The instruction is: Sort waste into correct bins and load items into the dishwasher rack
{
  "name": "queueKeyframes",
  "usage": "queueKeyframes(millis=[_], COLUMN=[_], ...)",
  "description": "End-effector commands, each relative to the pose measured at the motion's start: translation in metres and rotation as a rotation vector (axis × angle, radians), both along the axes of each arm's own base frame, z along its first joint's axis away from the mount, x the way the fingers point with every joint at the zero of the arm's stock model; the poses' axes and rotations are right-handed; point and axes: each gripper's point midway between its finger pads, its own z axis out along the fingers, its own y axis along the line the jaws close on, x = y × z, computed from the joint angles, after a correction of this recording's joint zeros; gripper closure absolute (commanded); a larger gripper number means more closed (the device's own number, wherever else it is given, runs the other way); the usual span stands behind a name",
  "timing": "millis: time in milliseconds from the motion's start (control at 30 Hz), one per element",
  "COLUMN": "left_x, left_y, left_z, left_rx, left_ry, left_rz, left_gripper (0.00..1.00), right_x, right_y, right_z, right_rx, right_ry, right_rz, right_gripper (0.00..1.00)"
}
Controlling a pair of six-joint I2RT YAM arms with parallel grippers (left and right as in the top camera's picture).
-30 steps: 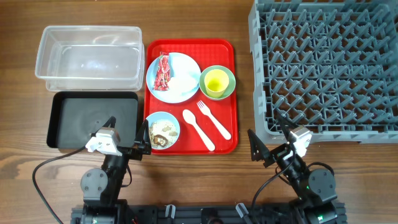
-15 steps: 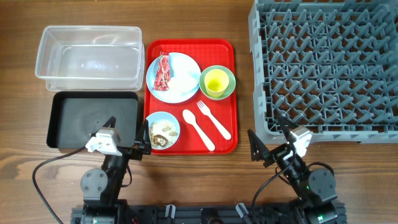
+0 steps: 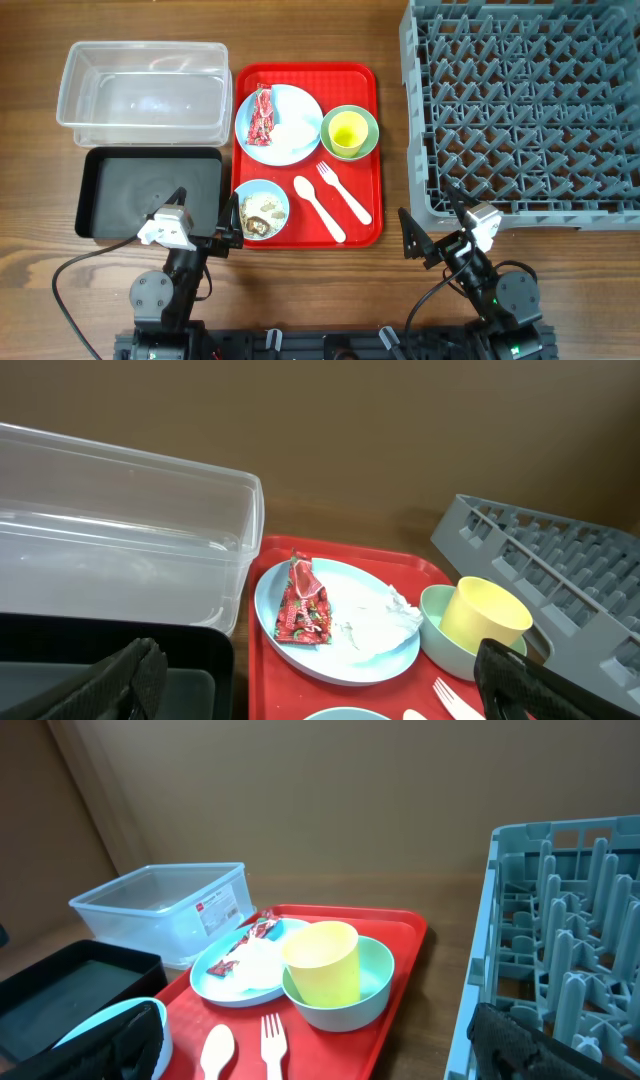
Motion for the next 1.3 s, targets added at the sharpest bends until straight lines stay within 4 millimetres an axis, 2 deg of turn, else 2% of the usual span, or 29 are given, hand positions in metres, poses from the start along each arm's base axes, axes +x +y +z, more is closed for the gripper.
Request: queueKeyframes(millis=[0,133,267,633,767,900,1000,1167,1267], left_x=[0.000,0.000,0.000,0.000,-0.001,-0.002,-0.004,-0.013,-0.020], left_y=[0.001,0.001,0.001,0.001,-0.003,-0.008,-0.016,-0.022,-0.021], left_z=[-0.003,-0.002,-0.002,-0.002,-0.002,0.001,0.018,0.072,0.107], left_rx=[0.012,0.012,0.012,0.012,-0.001,-0.142,-0.265,-0.272,-0.270], left_ry=[-0.001,-0.001,-0.001,-0.001,0.001,0.021,-0.017,-0.204,-0.255], left_rz=[0.002,0.002,0.002,0.002,-0.021,-0.042,-0.093,-0.160,-0.163], left_gripper=[0.00,0.00,0.00,0.00,0.00,0.00,0.00,0.00,0.00], right_x=[0.000,0.001,0.008,0.008,0.007,0.004,-0.002,-0.019,-0.027], right_y=[-0.001,-0.001,-0.017,-0.018,-0.015,-0.009,-0.001,-0.002,-0.005], right_z=[0.001,0.001,-0.001,-0.001,0.000,0.004,0.027,0.096,0.134], right_rx=[-0.010,-0.013,-0.151,-0.168,-0.154,0.003,0.091,0.114,0.098], right_ry=[-0.013,-0.014,-0.067,-0.074,-0.074,-0.018,-0.066,-0.225,-0.224], right_rz=[-0.004,-0.007,-0.109,-0.113,-0.091,-0.056,0.004,0.032,0.025], right_gripper=[0.00,0.00,0.00,0.00,0.00,0.00,0.00,0.00,0.00])
